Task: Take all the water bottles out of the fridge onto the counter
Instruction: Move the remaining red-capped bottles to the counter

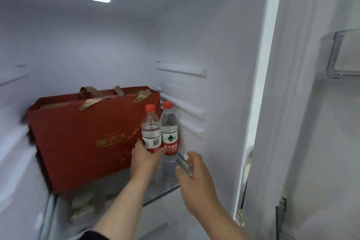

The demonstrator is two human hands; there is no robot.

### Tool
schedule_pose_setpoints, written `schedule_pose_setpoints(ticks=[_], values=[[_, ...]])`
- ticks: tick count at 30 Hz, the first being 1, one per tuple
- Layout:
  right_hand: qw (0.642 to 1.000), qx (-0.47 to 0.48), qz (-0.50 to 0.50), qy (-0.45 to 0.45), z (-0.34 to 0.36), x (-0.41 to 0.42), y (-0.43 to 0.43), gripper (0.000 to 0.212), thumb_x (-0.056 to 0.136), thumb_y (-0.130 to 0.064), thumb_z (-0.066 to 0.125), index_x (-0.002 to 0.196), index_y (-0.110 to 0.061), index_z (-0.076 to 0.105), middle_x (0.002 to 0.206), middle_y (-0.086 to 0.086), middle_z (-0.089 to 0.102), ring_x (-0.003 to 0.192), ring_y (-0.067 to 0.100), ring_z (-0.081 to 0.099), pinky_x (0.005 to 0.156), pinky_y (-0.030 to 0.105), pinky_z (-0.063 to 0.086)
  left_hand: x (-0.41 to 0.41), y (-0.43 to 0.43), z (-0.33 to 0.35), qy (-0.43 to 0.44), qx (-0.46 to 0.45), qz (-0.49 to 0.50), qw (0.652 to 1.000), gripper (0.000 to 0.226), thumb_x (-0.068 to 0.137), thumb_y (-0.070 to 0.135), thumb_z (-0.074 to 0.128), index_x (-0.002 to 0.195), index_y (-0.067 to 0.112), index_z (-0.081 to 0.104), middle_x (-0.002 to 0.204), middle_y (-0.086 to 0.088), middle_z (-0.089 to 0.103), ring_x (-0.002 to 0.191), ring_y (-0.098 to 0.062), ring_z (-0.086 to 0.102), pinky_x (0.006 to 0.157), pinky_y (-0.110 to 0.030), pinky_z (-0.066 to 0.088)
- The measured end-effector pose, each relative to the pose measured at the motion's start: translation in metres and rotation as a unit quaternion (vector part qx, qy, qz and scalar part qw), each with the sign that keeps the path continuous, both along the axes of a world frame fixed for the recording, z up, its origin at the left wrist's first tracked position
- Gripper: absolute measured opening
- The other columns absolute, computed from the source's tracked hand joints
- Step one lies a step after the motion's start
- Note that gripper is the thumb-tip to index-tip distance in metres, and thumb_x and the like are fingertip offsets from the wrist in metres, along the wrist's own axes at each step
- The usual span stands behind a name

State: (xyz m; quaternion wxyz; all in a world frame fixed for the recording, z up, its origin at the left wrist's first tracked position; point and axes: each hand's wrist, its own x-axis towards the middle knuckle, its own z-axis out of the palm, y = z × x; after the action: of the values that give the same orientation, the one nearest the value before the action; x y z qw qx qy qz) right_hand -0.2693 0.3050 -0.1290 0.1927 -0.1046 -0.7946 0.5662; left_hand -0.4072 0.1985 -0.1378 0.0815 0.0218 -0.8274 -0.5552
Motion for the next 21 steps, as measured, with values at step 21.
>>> schedule_pose_setpoints(ticks=[21], values=[[0.989, 0.03, -0.145, -0.027, -0.015, -0.173, -0.01, 0.061, 0.069, -0.042, 0.081, 0.114, -0.01, 0.055, 0.115, 0.014, 0.063, 0.108, 0.035, 0.061, 0.085, 0.035, 0.048, 0.034, -0.087, -0.025, 0.044, -0.037, 0.153, 0.987, 0.038, 0.071, 0.035, 0.078, 0.095, 0.024, 0.05, 0.094, -0.001, 0.061, 0.088, -0.032, 0.063, 0.071, -0.039, 0.049]])
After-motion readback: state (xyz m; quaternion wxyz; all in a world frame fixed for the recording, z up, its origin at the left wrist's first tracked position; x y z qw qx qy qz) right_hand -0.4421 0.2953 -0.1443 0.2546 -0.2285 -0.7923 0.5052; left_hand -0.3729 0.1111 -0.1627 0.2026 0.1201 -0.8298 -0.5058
